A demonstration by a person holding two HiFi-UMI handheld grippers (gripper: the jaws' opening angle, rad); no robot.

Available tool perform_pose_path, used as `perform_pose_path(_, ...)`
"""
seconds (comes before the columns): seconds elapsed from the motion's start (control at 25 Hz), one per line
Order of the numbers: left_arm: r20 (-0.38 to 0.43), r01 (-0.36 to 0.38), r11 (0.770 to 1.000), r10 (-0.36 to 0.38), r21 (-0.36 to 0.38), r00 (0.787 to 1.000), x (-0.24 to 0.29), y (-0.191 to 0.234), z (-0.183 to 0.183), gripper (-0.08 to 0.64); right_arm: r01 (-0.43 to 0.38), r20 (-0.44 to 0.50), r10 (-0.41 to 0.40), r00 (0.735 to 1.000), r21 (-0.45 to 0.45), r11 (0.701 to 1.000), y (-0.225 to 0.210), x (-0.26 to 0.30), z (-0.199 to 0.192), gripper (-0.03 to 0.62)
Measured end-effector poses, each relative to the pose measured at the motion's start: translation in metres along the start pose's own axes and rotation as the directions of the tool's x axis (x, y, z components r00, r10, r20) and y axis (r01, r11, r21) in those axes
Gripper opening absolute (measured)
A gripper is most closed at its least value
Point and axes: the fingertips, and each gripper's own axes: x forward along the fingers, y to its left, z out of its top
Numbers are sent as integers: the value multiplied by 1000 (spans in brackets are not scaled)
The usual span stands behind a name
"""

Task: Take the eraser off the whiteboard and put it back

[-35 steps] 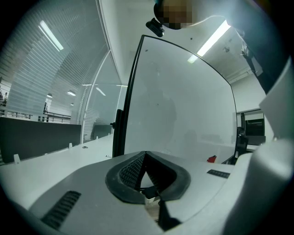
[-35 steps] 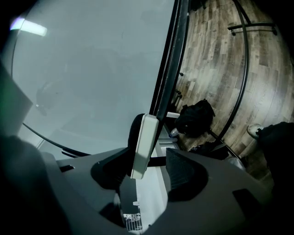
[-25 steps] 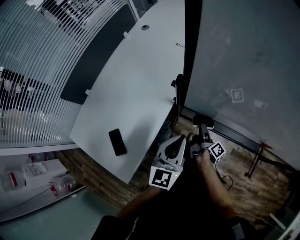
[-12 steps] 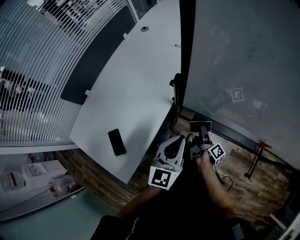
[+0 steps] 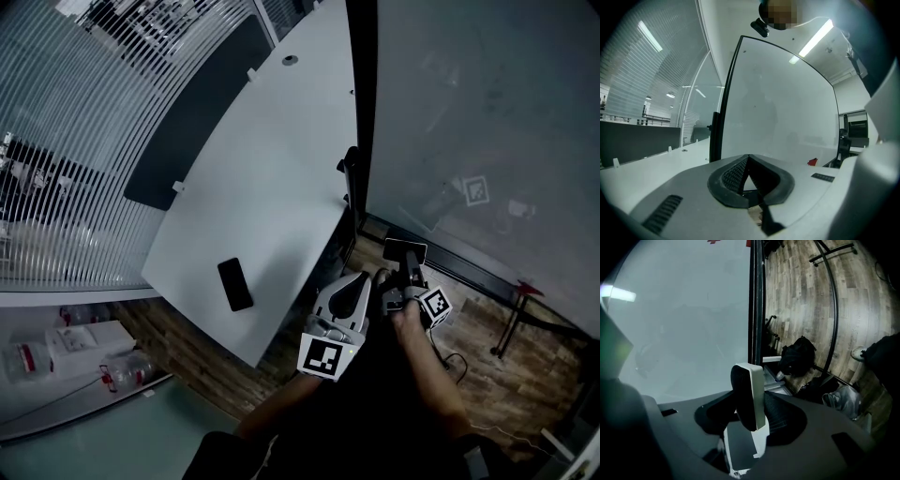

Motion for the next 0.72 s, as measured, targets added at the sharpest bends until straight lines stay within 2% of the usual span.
perform_pose_path(0.28, 1, 0, 1000, 0, 0, 1000, -1, -1, 2, 6, 1, 52, -4, 999, 51, 999, 3, 3, 3, 198)
perform_pose_path(0.72, 10, -4, 1000, 4, 3, 1000, -3, 4, 4, 6, -8, 99, 2, 995, 59, 998, 7, 9, 7, 199)
